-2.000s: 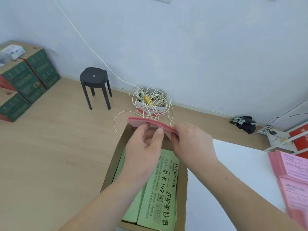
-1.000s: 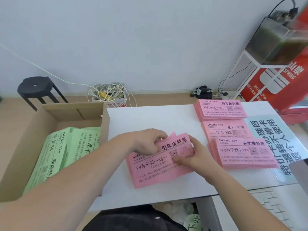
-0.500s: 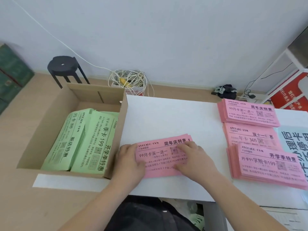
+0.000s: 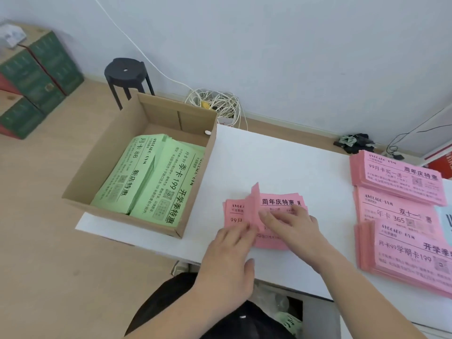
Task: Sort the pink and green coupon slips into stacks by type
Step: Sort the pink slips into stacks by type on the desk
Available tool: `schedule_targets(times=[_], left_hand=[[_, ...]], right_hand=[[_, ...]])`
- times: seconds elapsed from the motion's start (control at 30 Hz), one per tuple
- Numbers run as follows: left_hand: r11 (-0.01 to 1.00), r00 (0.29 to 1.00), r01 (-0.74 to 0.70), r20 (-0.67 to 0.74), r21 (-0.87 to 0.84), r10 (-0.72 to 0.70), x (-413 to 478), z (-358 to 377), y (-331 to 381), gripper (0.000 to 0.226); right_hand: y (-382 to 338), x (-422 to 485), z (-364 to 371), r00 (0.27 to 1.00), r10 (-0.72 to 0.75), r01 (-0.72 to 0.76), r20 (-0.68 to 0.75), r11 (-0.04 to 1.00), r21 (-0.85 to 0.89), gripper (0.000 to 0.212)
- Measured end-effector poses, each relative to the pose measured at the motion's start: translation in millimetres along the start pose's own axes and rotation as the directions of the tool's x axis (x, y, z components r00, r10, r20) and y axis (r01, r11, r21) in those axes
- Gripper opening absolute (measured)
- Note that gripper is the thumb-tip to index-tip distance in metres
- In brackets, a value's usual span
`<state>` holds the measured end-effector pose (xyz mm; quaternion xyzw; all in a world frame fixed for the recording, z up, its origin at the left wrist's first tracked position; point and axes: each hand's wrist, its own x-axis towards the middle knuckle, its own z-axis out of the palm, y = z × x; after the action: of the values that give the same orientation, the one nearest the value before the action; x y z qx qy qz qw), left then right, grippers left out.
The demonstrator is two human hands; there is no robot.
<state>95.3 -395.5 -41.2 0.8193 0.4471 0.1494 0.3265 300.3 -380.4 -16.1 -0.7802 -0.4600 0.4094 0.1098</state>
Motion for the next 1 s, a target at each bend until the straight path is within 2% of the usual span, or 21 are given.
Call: schedule_targets(times=[0.07,0.13,0.17,0.23,0.3,0.33,0.4,0.47,0.53,0.63,0.73,0.8,0.9,1.0], left_hand=[[0.998,0.993,-0.057,0.099,-0.037,0.06,-5,3,5,0.07],[0.986,0.991,-0.051,0.112,-0.157,0.069,-7,3,6,0.065],[0.98,0.995,0.002,0.102,-0.199,0.019,-9,3,4,0.06],[0.942,0.985,0.17,0.026,-0.288,-0.17,-11,1,0,0.049],[0.844,0.927,0.332,-0.021,-0.421,-0.375,-8,-4,-2,0.042],[0.766,0.887,0.399,-0.001,-0.504,-0.462,-5,-7,-2,0.039],[0.608,0.821,0.462,0.051,-0.645,-0.569,2,-15,2,0.039],[0.547,0.806,0.444,0.048,-0.709,-0.591,7,-22,7,0.041],[0.57,0.851,0.402,0.062,-0.716,-0.522,9,-25,13,0.045],[0.711,0.926,0.367,0.167,-0.6,-0.338,4,-18,24,0.056],[0.778,0.954,0.298,0.206,-0.553,-0.219,-2,-11,27,0.064],[0.787,0.96,0.274,0.202,-0.553,-0.193,-2,-12,23,0.064],[0.749,0.94,0.331,0.132,-0.574,-0.314,2,-12,18,0.058],[0.595,0.826,0.441,0.044,-0.671,-0.562,6,-15,11,0.049]], right_hand=[[2,1,6,0.999,-0.032,0.032,-0.029,0.999,-0.008,0.065],[6,3,13,0.994,-0.05,0.042,-0.098,0.995,-0.088,0.05],[8,4,15,0.991,-0.045,0.029,-0.124,0.992,-0.125,0.052],[9,5,15,0.988,-0.034,0.009,-0.148,0.986,-0.165,0.063],[8,3,13,0.991,-0.033,0.008,-0.131,0.983,-0.184,0.067],[6,1,12,0.992,-0.032,0.01,-0.12,0.983,-0.181,0.065],[2,-2,8,0.993,-0.028,0.009,-0.111,0.985,-0.17,0.06],[-2,-4,4,0.994,-0.023,0.005,-0.104,0.986,-0.169,0.06],[-4,-4,4,0.995,-0.016,0.0,-0.094,0.987,-0.161,0.059],[-4,-4,4,0.997,0.002,-0.014,-0.083,0.989,-0.145,0.054],[-1,-3,1,0.997,0.029,-0.033,-0.074,0.998,-0.051,0.073],[3,-2,2,0.997,0.021,-0.025,-0.071,0.999,-0.043,0.071],[7,1,6,0.993,-0.035,0.02,-0.113,0.992,-0.128,0.063],[2,0,16,0.988,-0.029,0.001,-0.153,0.983,-0.183,0.075]])
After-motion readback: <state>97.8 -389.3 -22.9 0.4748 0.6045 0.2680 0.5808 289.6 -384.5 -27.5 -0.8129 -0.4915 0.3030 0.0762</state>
